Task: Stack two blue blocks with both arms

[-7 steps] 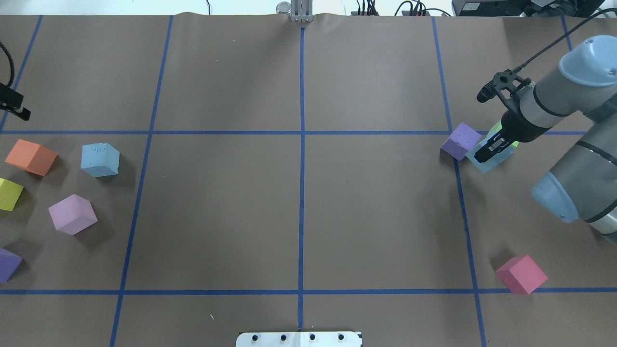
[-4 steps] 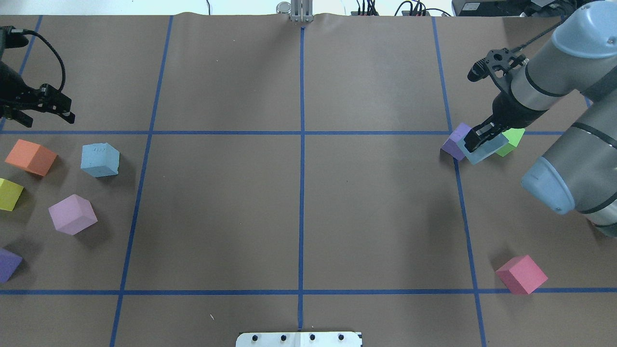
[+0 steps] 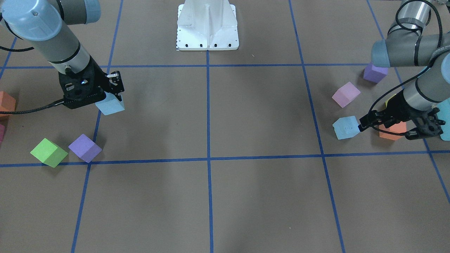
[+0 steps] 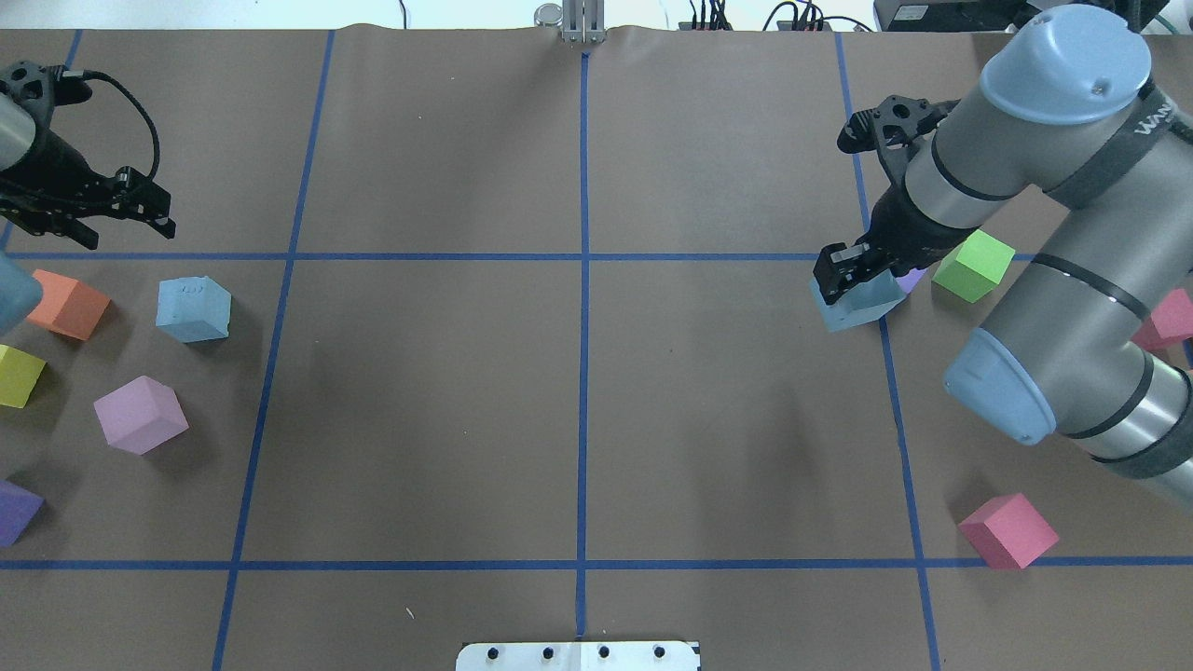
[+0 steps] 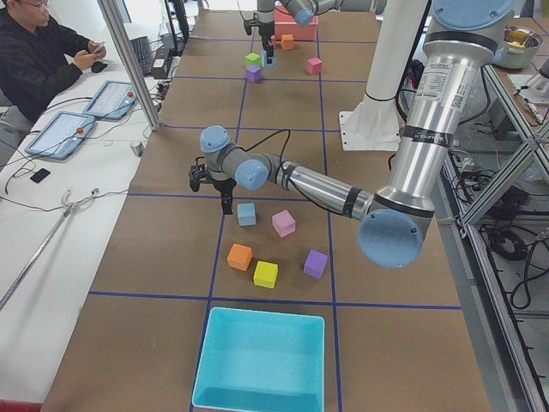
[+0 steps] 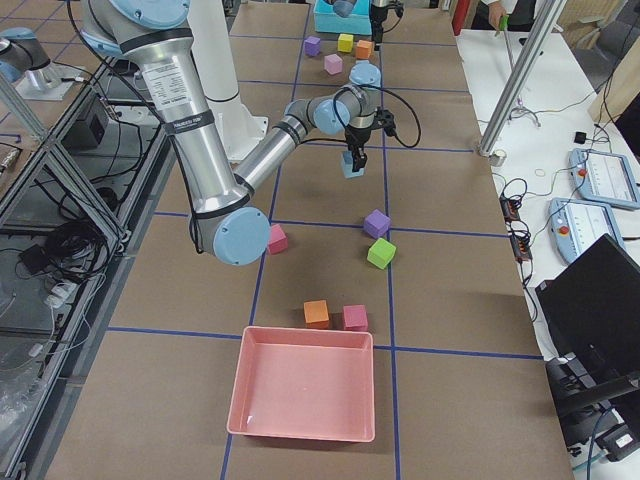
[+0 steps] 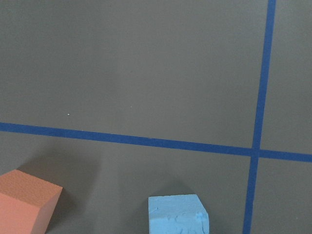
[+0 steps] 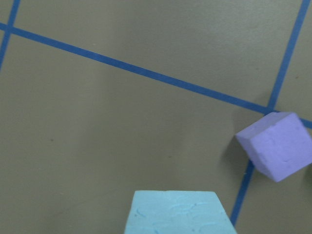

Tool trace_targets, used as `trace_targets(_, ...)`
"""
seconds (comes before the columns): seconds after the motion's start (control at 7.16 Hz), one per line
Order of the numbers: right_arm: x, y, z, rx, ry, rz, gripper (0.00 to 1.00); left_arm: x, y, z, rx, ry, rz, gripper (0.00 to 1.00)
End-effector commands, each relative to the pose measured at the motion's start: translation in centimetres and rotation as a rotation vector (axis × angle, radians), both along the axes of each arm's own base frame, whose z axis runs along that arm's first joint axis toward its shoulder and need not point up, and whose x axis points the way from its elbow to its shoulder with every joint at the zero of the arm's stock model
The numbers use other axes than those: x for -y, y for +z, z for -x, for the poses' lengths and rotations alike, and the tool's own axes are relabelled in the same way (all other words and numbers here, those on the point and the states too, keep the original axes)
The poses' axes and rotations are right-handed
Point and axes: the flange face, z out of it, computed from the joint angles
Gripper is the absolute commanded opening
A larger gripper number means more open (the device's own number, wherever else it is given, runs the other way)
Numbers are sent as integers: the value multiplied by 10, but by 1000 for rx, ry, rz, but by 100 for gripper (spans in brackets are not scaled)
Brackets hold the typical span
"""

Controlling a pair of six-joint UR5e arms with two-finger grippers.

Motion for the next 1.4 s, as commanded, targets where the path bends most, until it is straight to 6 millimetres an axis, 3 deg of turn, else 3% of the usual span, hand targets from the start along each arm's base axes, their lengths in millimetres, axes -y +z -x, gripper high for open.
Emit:
trace_targets(0.0, -15, -33, 27, 37, 48, 72, 44, 2, -1, -30, 15, -45, 47, 99)
trace_targets(0.56, -40, -50, 64, 29, 81, 102, 44, -7, 9, -52, 45, -20, 41, 99)
trace_targets(0.98, -69, -63, 94, 19, 122, 118, 44, -22, 26, -55, 30, -1, 10, 99)
trace_targets(1.26, -89, -67, 109, 16, 134, 122, 45, -27, 26, -64, 29, 7, 17, 99)
